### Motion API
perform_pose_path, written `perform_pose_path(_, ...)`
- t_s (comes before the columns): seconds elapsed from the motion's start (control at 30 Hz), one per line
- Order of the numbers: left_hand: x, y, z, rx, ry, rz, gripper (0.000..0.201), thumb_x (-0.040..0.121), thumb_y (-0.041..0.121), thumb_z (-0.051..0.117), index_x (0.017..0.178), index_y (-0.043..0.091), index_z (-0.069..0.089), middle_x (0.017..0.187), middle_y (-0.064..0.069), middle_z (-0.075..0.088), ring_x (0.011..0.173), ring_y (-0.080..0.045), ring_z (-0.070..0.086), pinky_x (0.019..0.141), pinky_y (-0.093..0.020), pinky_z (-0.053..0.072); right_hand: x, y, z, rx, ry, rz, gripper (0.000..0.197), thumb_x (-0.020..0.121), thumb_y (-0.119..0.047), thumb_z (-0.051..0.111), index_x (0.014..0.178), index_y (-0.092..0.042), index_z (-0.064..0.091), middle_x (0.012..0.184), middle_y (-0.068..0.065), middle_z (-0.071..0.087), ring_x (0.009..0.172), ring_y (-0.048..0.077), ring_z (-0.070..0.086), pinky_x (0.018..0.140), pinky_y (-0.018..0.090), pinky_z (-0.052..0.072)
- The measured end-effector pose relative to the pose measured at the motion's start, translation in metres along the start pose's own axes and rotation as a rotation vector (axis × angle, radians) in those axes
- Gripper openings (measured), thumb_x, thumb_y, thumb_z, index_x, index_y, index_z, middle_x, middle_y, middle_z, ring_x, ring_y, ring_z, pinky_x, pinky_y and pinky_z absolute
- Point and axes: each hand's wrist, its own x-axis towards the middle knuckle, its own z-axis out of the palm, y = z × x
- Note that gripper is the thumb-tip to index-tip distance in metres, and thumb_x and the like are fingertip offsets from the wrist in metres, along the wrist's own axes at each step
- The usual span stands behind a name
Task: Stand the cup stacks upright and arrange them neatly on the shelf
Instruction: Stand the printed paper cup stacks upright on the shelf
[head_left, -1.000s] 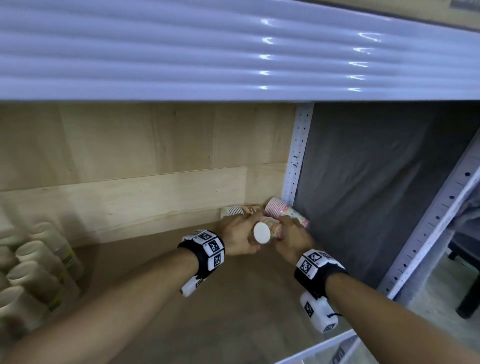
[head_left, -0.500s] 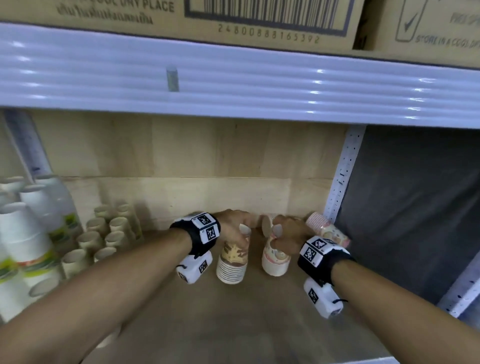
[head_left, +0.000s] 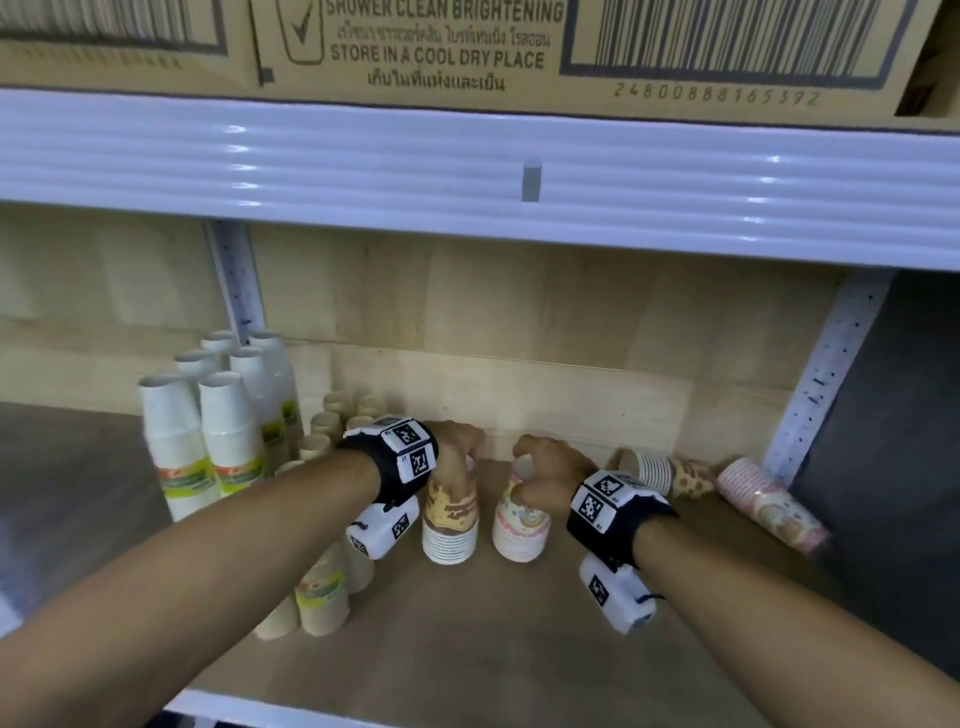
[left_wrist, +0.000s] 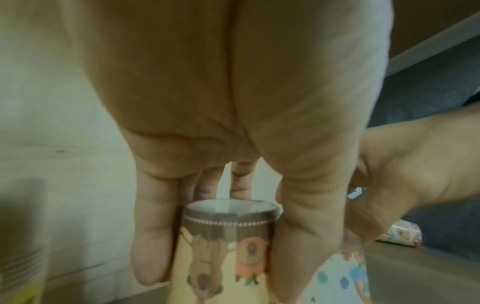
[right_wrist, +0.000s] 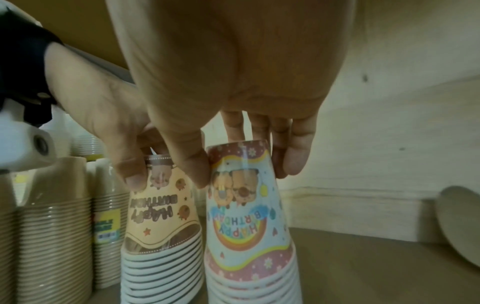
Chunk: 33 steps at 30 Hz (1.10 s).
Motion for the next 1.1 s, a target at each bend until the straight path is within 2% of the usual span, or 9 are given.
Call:
perform_pose_path(0.07, -0.002, -0.010, 0.005, -0.006, 0.053, -0.004, 0.040, 0.084, 0.008, 0.072, 0.104, 0.025, 0.042, 0.101, 0.002, 0.048, 0.086, -0.016, 0.047, 0.063, -0.014, 0.045, 0.004, -0.012, 0.004, 0.017, -0.009, -0.031, 0.054, 0.080, -0.021, 0.068, 0.131, -0.016, 0.051, 0.131, 0.010, 0.057, 0.115, 0.027, 0.058, 0.088, 0.033, 0.051)
perform_pose_path(0.13, -0.006, -0.017, 0.007, -0.023, 0.074, -0.013, 0.042, 0.082, 0.012, 0.075, 0.103, 0.026, 0.042, 0.102, 0.003, 0.052, 0.088, -0.014, 0.051, 0.079, -0.022, 0.048, 0.007, -0.021, 0.008, 0.019, -0.012, -0.059, 0.055, 0.081, -0.020, 0.068, 0.132, -0.016, 0.051, 0.131, 0.009, 0.058, 0.115, 0.026, 0.058, 0.087, 0.032, 0.052)
perform_pose_path(0.23, -0.011, -0.025, 0.010, -0.043, 0.057, -0.030, 0.042, 0.082, 0.011, 0.076, 0.103, 0.026, 0.043, 0.103, 0.003, 0.055, 0.088, -0.014, 0.054, 0.084, -0.028, 0.051, 0.012, -0.032, 0.015, 0.029, -0.025, -0.092, 0.058, 0.082, -0.020, 0.068, 0.137, -0.019, 0.049, 0.132, 0.004, 0.059, 0.116, 0.024, 0.059, 0.081, 0.026, 0.048)
perform_pose_path(0.63, -0.013, -0.039, 0.020, -0.093, 0.071, -0.031, 0.046, 0.081, 0.010, 0.077, 0.106, 0.027, 0.042, 0.103, 0.004, 0.051, 0.091, -0.012, 0.050, 0.079, -0.023, 0.042, 0.025, -0.041, 0.030, 0.098, -0.051, -0.143, 0.046, 0.077, -0.017, 0.072, 0.121, -0.018, 0.057, 0.118, 0.003, 0.063, 0.109, 0.024, 0.062, 0.073, 0.024, 0.042)
perform_pose_path(0.73, -0.012, -0.039, 0.019, -0.089, 0.053, -0.038, 0.048, 0.080, 0.010, 0.078, 0.121, 0.022, 0.055, 0.104, 0.003, 0.052, 0.092, -0.012, 0.051, 0.079, -0.022, 0.042, 0.027, -0.038, 0.031, 0.115, -0.045, -0.139, 0.045, 0.077, -0.018, 0.072, 0.120, -0.018, 0.058, 0.117, 0.003, 0.063, 0.109, 0.025, 0.062, 0.073, 0.026, 0.045)
perform_pose_path(0.83, -0.010, -0.036, 0.015, -0.045, 0.000, -0.057, 0.048, 0.078, 0.011, 0.079, 0.122, 0.009, 0.060, 0.111, -0.003, 0.059, 0.099, -0.016, 0.057, 0.082, -0.028, 0.048, 0.026, -0.035, 0.032, 0.111, -0.044, -0.133, 0.063, 0.079, -0.021, 0.072, 0.137, -0.020, 0.048, 0.133, 0.007, 0.058, 0.120, 0.028, 0.058, 0.086, 0.031, 0.051)
perform_pose_path(0.9, -0.010, -0.036, 0.009, -0.053, -0.014, -0.060, 0.046, 0.079, 0.011, 0.077, 0.122, 0.011, 0.059, 0.118, -0.005, 0.060, 0.103, -0.020, 0.060, 0.082, -0.028, 0.050, 0.025, -0.033, 0.030, 0.120, -0.067, -0.135, 0.074, 0.080, -0.023, 0.073, 0.146, -0.021, 0.038, 0.140, 0.009, 0.053, 0.123, 0.030, 0.056, 0.092, 0.034, 0.051)
perform_pose_path(1.03, -0.007, -0.037, -0.008, -0.046, 0.059, -0.042, 0.047, 0.081, 0.017, 0.076, 0.124, 0.016, 0.059, 0.123, -0.002, 0.061, 0.102, -0.018, 0.060, 0.076, -0.024, 0.046, 0.029, -0.020, 0.022, 0.136, -0.076, -0.131, 0.075, 0.073, -0.030, 0.078, 0.139, -0.023, 0.042, 0.132, 0.008, 0.059, 0.118, 0.029, 0.059, 0.094, 0.041, 0.052)
perform_pose_path(1.1, 0.000, -0.035, -0.017, -0.072, 0.069, -0.052, 0.043, 0.079, 0.022, 0.077, 0.118, 0.019, 0.058, 0.123, 0.000, 0.055, 0.107, -0.020, 0.056, 0.078, -0.028, 0.045, 0.029, -0.010, 0.016, 0.124, -0.073, -0.095, 0.089, 0.071, -0.034, 0.079, 0.148, -0.024, 0.033, 0.143, 0.006, 0.051, 0.127, 0.026, 0.053, 0.101, 0.040, 0.047)
